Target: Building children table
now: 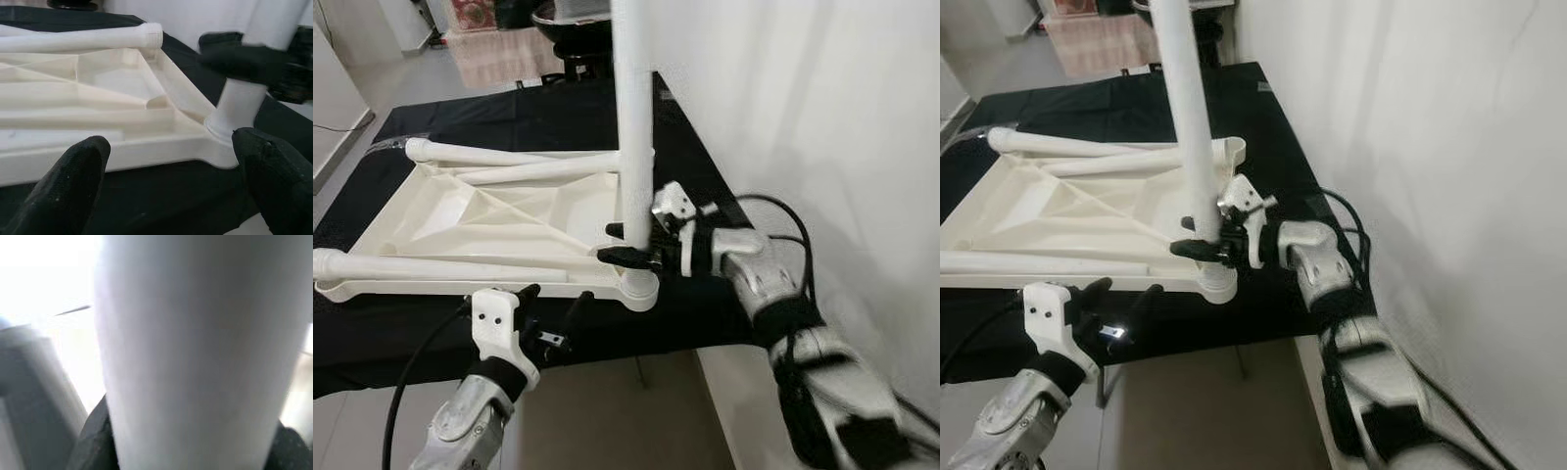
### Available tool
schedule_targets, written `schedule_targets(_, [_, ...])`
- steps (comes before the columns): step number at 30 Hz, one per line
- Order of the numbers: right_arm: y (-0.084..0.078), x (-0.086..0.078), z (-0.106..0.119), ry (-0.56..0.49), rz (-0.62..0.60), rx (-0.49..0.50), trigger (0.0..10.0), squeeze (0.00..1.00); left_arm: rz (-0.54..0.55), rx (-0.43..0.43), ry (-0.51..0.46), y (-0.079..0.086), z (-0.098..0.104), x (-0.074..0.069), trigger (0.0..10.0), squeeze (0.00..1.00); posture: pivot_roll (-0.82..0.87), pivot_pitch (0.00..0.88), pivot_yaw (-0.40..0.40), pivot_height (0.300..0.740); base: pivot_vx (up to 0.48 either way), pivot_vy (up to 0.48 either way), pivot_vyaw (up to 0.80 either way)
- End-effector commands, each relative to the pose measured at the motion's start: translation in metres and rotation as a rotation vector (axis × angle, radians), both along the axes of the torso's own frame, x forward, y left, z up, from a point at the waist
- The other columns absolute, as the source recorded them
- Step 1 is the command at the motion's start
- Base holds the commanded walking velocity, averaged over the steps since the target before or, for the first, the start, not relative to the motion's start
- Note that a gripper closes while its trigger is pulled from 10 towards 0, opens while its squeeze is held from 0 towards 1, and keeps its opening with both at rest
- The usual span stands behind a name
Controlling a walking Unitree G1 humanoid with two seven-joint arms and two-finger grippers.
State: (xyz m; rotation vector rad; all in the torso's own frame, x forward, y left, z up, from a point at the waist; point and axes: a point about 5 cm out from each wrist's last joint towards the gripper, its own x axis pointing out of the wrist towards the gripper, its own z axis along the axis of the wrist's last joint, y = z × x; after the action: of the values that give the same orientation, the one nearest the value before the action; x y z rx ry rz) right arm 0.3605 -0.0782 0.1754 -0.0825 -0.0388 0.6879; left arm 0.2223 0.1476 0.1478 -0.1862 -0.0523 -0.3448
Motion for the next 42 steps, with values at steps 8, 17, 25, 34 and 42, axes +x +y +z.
schedule_targets(8, [0.035,-0.034,-0.029,0.071,-0.044,-0.103,0.0,0.0,-0.012,0.01,0.016,0.002,-0.003,0.003,10.0,0.0,0.02,0.102,0.042,0.74,0.0,0.0,0.0])
schedule_targets(17, [0.052,-0.026,-0.004,0.032,0.184,-0.051,10.0,1.0,0.009,0.009,0.008,0.002,-0.002,0.004,10.0,0.0,0.01,0.092,0.044,0.74,0.0,0.0,0.0])
schedule_targets(25, [0.033,-0.012,0.01,-0.01,0.492,-0.107,10.0,0.0,-0.006,0.004,0.011,0.0,-0.003,0.003,10.0,0.0,0.01,0.088,0.041,0.74,0.0,0.0,0.0])
schedule_targets(34, [0.028,0.002,0.012,0.029,0.556,-0.152,10.0,0.0,-0.006,0.002,0.012,-0.001,-0.003,0.003,10.0,0.0,0.03,0.083,0.036,0.74,0.0,0.0,0.0])
schedule_targets(42, [0.018,0.007,0.01,0.096,0.602,-0.138,0.0,0.0,-0.009,0.0,0.016,-0.003,-0.004,0.001,10.0,0.0,0.02,0.081,0.037,0.74,0.0,0.0,0.0])
